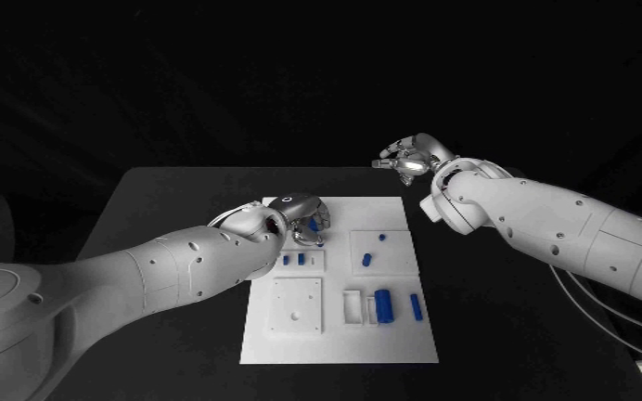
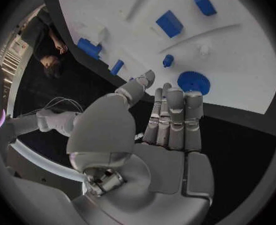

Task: Assemble the parts on the task board

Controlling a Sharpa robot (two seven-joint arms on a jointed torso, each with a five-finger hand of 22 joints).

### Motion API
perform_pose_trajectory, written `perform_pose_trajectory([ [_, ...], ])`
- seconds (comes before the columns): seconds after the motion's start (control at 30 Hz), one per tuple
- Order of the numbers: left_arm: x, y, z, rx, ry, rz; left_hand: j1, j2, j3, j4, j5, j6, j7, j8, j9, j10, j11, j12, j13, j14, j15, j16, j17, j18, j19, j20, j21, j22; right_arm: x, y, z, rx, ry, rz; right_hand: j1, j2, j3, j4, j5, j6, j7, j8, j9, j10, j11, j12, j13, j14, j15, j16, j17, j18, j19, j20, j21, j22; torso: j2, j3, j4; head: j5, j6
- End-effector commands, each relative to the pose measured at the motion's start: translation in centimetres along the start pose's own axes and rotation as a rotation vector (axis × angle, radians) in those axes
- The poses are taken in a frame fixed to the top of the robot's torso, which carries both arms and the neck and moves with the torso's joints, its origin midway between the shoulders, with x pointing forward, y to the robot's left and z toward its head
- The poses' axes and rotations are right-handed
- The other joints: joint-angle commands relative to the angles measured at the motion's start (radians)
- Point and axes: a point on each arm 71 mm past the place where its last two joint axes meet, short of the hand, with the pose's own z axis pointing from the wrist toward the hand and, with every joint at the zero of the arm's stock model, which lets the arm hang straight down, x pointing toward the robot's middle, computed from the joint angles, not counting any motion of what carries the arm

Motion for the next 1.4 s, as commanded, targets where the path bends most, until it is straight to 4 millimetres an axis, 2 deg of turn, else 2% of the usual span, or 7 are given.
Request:
perform_pose_trajectory([
  [0.03, 0.5, -0.1, 0.2, -0.016, 0.043, 0.043, 0.000, -0.009, 0.001, 0.009, -0.008, 0.000, 0.005, -0.006, -0.002, -0.008, 0.006, -0.014, -0.004, 0.009, 0.002, 0.007, 0.000, 0.102, 0.008, 0.002, 0.006, 0.008, 0.2, 0.2, 0.0, -0.014, 0.014, -0.002, -0.003, 0.004, -0.002, 0.006, 0.007, 0.002, 0.008, 0.005, -0.001, -0.004, 0.000, 0.005, -0.002, -0.003, -0.004, 0.004, -0.002, 0.045, -0.001, -0.006, -0.005, 0.018, 0.003, 0.0010, -0.0009, 0.000, -0.002],
  [0.3, 1.0, 0.0, 0.4, -0.025, 0.068, 0.044, -0.002, -0.012, 0.003, 0.015, -0.010, -0.001, 0.004, -0.008, -0.005, -0.013, 0.008, -0.028, -0.008, 0.013, 0.004, 0.010, 0.000, 0.106, 0.011, 0.004, 0.008, 0.008, 0.3, 0.3, 0.0, -0.015, 0.015, -0.001, -0.003, 0.004, -0.002, 0.006, 0.007, 0.003, 0.008, 0.005, -0.001, -0.004, 0.000, 0.005, -0.002, -0.003, -0.004, 0.004, -0.002, 0.045, -0.001, -0.006, -0.005, 0.018, 0.004, 0.0013, -0.0028, 0.000, -0.004],
  [0.6, 1.9, 0.0, 0.4, -0.037, 0.088, 0.038, 0.006, 0.009, 0.008, 0.014, 0.005, 0.021, 0.000, 0.002, -0.005, 0.020, 0.004, -0.031, -0.004, 0.025, 0.000, 0.033, 0.009, 0.111, 0.012, 0.004, 0.013, 0.012, 0.4, 0.4, 0.0, -0.017, 0.017, 0.000, -0.003, 0.004, -0.002, 0.006, 0.007, 0.003, 0.008, 0.005, -0.001, -0.004, 0.000, 0.005, -0.002, -0.003, -0.004, 0.004, -0.002, 0.045, -0.001, -0.007, -0.005, 0.018, 0.003, 0.0011, -0.0010, -0.003, -0.009],
  [0.83, 1.9, 0.4, 0.4, -0.058, 0.087, 0.042, 0.011, 0.025, 0.009, 0.008, 0.009, 0.045, -0.008, 0.011, -0.005, 0.065, -0.004, -0.029, 0.004, 0.029, -0.007, 0.051, 0.015, 0.113, 0.018, -0.001, 0.027, 0.017, 0.4, 0.4, 0.0, -0.016, 0.018, -0.001, -0.003, 0.004, -0.002, 0.006, 0.007, 0.003, 0.008, 0.006, -0.001, -0.004, 0.000, 0.006, -0.003, -0.003, -0.004, 0.004, -0.002, 0.045, -0.001, -0.007, -0.005, 0.018, 0.003, 0.0009, -0.0011, -0.004, -0.011],
  [1.03, 2.0, 0.5, 0.4, -0.060, 0.089, 0.042, 0.018, 0.045, 0.019, 0.007, 0.010, 0.051, -0.010, 0.012, -0.007, 0.076, -0.007, -0.034, 0.005, 0.029, -0.010, 0.055, 0.015, 0.113, 0.019, -0.004, 0.031, 0.017, 0.4, 0.4, 0.0, -0.017, 0.018, -0.001, -0.003, 0.004, -0.002, 0.006, 0.007, 0.003, 0.007, 0.006, -0.001, -0.004, 0.000, 0.006, -0.003, -0.003, -0.004, 0.004, -0.002, 0.045, -0.001, -0.007, -0.005, 0.018, 0.003, -0.0002, -0.0002, -0.005, -0.012],
  [1.4, 2.5, 0.8, 0.5, -0.073, 0.094, 0.040, 0.013, 0.057, 0.027, 0.014, 0.005, 0.054, -0.011, 0.011, -0.011, 0.083, -0.008, -0.043, 0.006, 0.031, -0.011, 0.060, 0.015, 0.112, 0.021, -0.006, 0.035, 0.017, 0.5, 0.5, 0.0, -0.019, 0.020, 0.000, -0.003, 0.004, -0.003, 0.007, 0.007, 0.003, 0.007, 0.006, -0.001, -0.004, 0.000, 0.006, -0.004, -0.003, -0.004, 0.004, -0.002, 0.045, -0.001, -0.007, -0.005, 0.018, 0.004, -0.0001, -0.0011, -0.005, -0.012],
])
